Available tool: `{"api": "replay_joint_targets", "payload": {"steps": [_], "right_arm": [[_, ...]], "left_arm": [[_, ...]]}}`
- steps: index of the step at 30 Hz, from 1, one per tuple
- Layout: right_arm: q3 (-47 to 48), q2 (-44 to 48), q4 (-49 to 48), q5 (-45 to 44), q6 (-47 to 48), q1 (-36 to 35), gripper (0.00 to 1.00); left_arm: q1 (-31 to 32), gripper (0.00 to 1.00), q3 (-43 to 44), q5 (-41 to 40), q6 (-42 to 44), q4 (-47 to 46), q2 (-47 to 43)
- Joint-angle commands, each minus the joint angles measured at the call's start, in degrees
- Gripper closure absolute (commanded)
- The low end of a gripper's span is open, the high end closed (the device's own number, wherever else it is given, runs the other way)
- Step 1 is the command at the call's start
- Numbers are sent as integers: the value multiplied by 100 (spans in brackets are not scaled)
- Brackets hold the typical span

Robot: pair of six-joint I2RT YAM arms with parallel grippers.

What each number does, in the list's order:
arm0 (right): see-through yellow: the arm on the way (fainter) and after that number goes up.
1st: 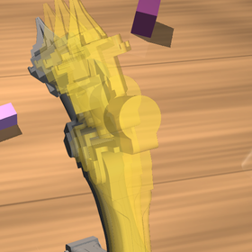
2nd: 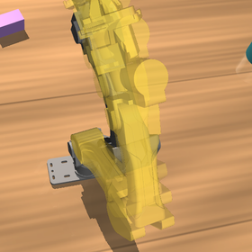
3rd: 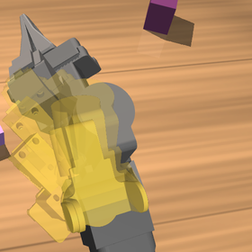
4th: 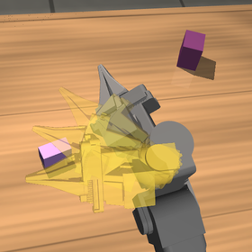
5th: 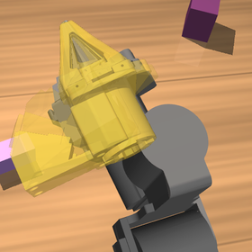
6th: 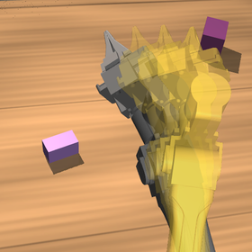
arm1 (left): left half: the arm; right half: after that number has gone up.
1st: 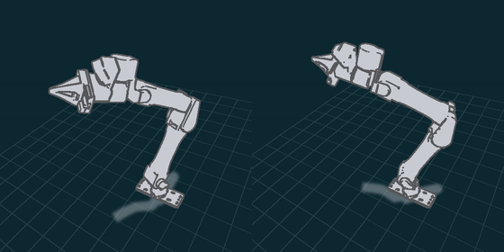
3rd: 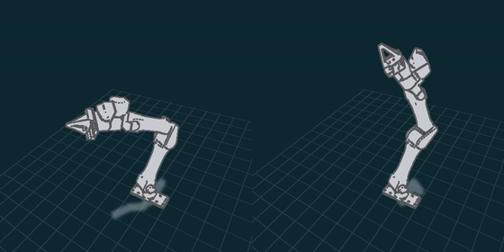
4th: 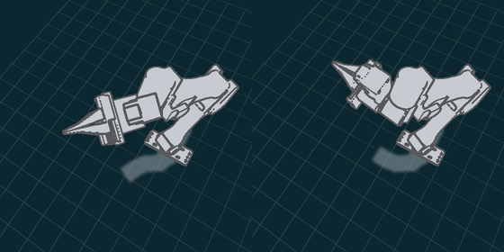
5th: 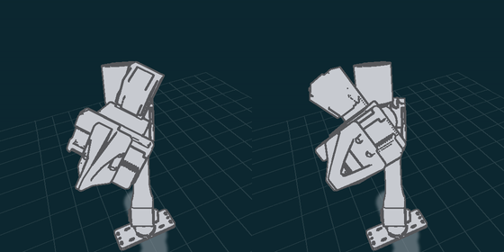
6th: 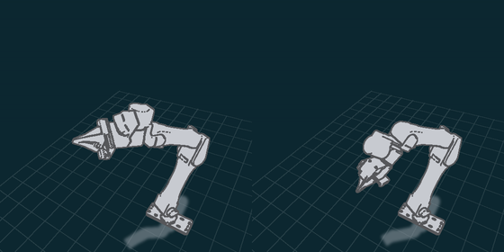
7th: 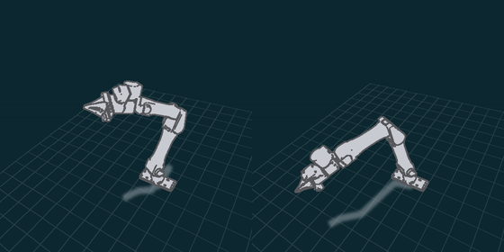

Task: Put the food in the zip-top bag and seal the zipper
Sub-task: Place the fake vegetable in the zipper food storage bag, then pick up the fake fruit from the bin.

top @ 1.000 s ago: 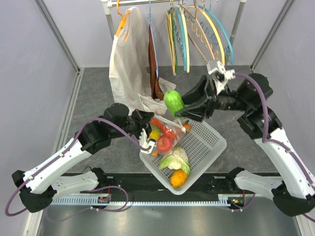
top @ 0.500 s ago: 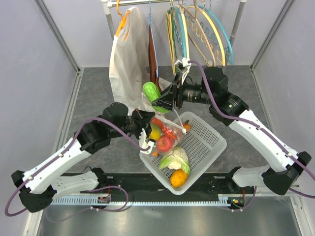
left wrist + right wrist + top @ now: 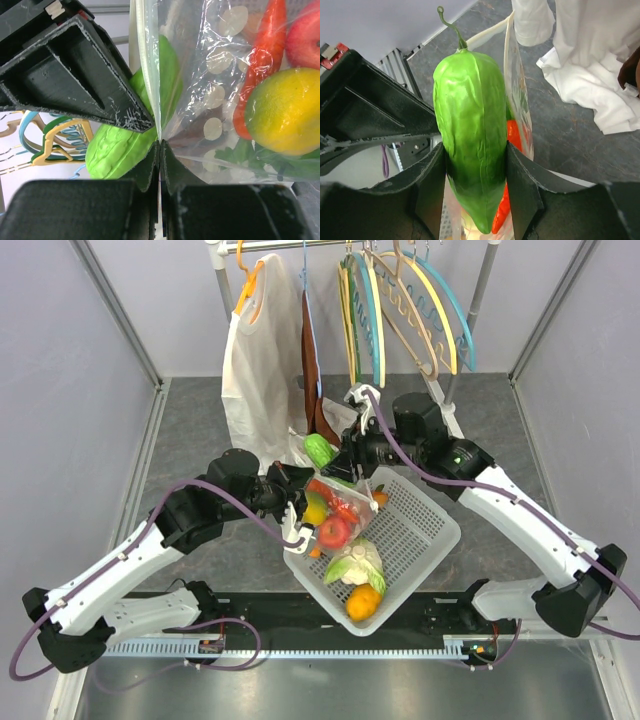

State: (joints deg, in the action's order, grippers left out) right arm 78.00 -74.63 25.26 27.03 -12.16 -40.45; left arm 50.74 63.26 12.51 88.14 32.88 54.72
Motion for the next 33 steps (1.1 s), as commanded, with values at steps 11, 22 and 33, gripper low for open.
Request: {"api": "replay_joint_targets", "payload": {"steps": [11,22,33], "right_arm": [[866,669,366,-329,1031,-33,2],[-759,2892,961,-822,1725,-25,2],[-1865,3226,3072,365,5359,-25,5]], "left_arm": [[-12,98,204,-21,72,-256,-111],[-12,98,107,-284,-95,-265,-120],[-20,98,142,-557,-165,-318,-66]]}}
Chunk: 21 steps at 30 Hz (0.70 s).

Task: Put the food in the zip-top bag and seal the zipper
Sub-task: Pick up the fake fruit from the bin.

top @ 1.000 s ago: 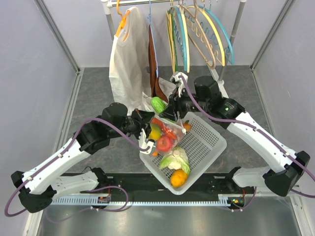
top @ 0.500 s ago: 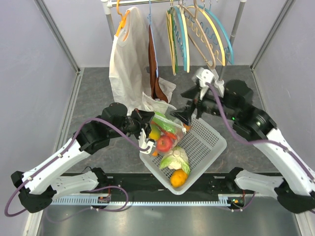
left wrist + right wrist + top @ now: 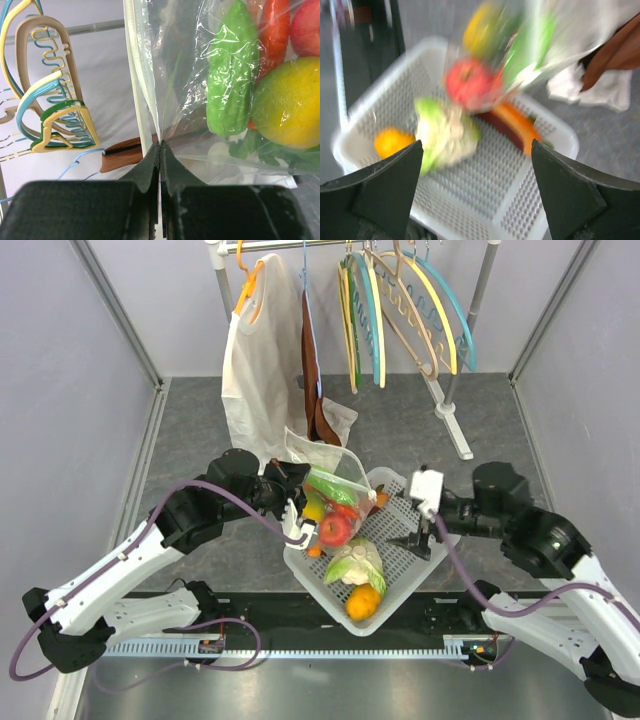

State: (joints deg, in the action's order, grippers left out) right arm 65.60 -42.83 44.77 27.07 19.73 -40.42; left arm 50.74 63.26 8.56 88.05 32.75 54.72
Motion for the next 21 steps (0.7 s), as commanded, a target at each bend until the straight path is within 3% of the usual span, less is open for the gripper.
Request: {"api": "replay_joint_targets", "payload": {"steps": [1,4,6,11,16,21], "right_arm": [[-758,116,1278,404,3072,-27,7],[-1172,424,1288,884,4420,-27,12],[-1234,259,1271,1220,4706,-27,15],[-857,-1136,1788,1942,5416,-132,26],[-1067,-1561,1939,1759,6253,-580,30],[-1313,-2053,1413,1267,6123,-1045,26]], "left_arm": [[-20,98,134,-170,-131,-305,-75],[-20,98,107,-153,-104,-305,-93],[-20,98,90,-144,-104,-305,-84],[-20,98,89,-153,-113,-305,-40],[-20,98,72,-196,-156,-305,-49],[-20,98,19,-153,-192,-305,-93]]}}
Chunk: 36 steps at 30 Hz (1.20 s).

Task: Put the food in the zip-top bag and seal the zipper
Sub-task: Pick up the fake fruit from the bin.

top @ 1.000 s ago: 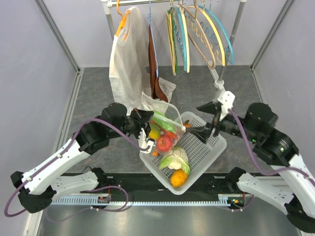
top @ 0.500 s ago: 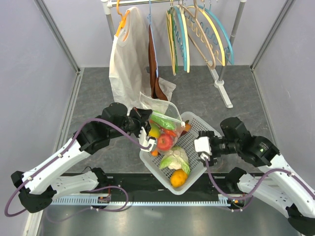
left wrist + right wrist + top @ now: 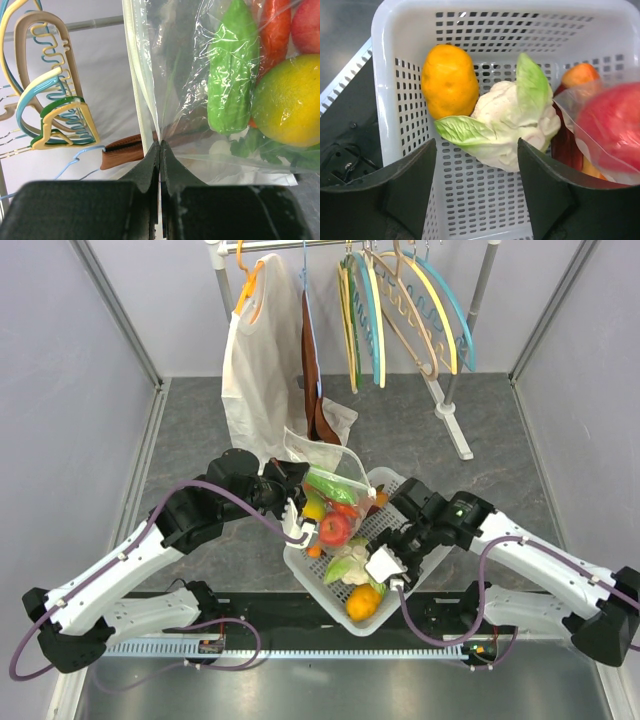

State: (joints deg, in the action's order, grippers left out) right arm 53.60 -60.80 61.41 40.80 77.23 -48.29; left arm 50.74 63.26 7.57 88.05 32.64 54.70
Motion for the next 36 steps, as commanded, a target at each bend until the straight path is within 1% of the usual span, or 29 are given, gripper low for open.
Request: {"api": "replay_joint_targets", "payload": {"steps": [1,4,5,6,8,12,14,15,19,21,23,25,29,32,34,36], "right_arm": [[-139,-310,-348,-185,345,-312,25],[-131,-573,-700,-317,266,-391,24],[-61,-739,-735,-327,284,-418,25],[-8,-828,-718,-327,310,-470,29],[123,-1047,-604,-239,599,-523,30],[177,-1285,-271,-247,1284,-917,28],[238,-1417,-226,-352,1478,-1094,27],[256,-1461,-165,-388,1540,-1251,26],[352,-1707,-103,-493,1637,-1525,22],[405,-1804,-33,-572,1655,-1647,18],[492,-1988,37,-564,1681,-1701,17],[537,-2155,239,-608,1909,-1736,18],[572,-2340,486,-827,2226,-1815,22],[546,-2437,574,-889,2252,-1877,23],[502,-2481,504,-889,2200,-1912,21],[458,-2534,329,-924,2060,-1947,15]], "left_arm": [[-20,98,-7,-54,-192,-302,-99],[-20,98,-33,-63,-209,-302,-108],[-20,98,-34,-46,-209,-294,-100],[-20,98,-42,-19,-218,-294,-117],[-20,98,-51,-10,-218,-294,-108],[-20,98,-60,16,-227,-364,-82],[-29,98,-51,7,-227,-373,-82],[-20,98,-51,-19,-227,-381,-73],[-20,98,-95,-37,-201,-373,-117],[-20,98,-113,-37,-166,-373,-143],[-29,98,-121,-37,-165,-382,-144],[-29,98,-130,-37,-192,-390,-135],[-29,98,-156,-54,-201,-443,-135],[-38,98,-183,-63,-218,-469,-126],[-55,98,-192,-54,-227,-461,-126],[-73,98,-218,-54,-218,-461,-135]]}}
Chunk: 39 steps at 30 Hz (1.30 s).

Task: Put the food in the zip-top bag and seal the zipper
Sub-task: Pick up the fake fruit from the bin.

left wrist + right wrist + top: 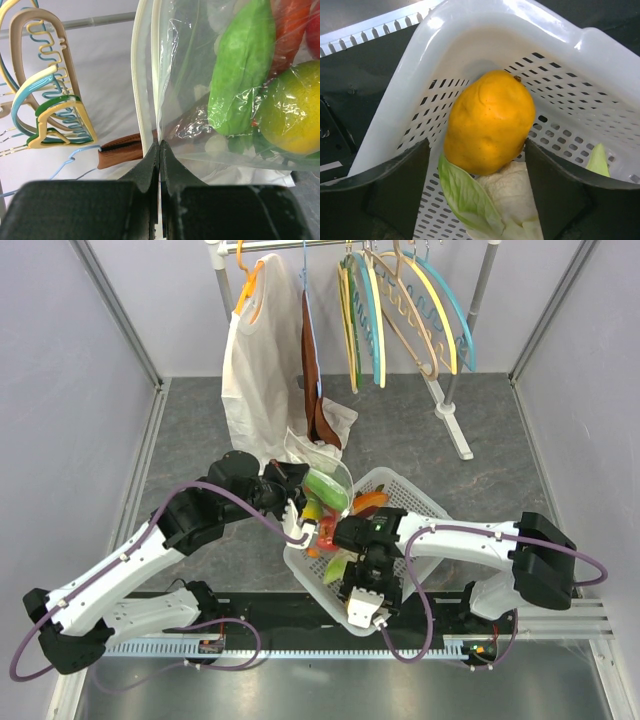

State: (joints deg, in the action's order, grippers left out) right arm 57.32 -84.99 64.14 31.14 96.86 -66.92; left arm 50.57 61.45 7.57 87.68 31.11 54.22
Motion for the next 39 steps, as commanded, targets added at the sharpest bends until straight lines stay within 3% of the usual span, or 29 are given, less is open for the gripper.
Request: {"api": "replay_joint_targets", "payload": {"steps": [1,4,7,14,18,30,35,39], "right_arm": [[95,-201,20,33,35,-94,12],[183,-351,-103,-2,-246,-111,9],[209,-439,-147,-81,-360,-111,14],[183,-238,-437,-178,-922,-103,45],[332,227,-455,-222,-1283,-50,54],[999,1914,-314,68,-2557,161,57],[1791,2399,-331,-116,-3585,170,57],[2274,2654,-902,-353,-5250,161,58]], "left_arm": [[-56,98,-45,-46,-172,-308,-87],[-82,98,-72,-54,-181,-334,-95],[-108,98,-98,-37,-181,-351,-87],[-135,98,-124,-37,-137,-369,-130],[-135,98,-168,-54,-128,-360,-157],[-170,98,-230,-72,-84,-299,-175],[-170,98,-256,-37,-137,-281,-166],[-170,98,-248,33,-163,-281,-139]]}}
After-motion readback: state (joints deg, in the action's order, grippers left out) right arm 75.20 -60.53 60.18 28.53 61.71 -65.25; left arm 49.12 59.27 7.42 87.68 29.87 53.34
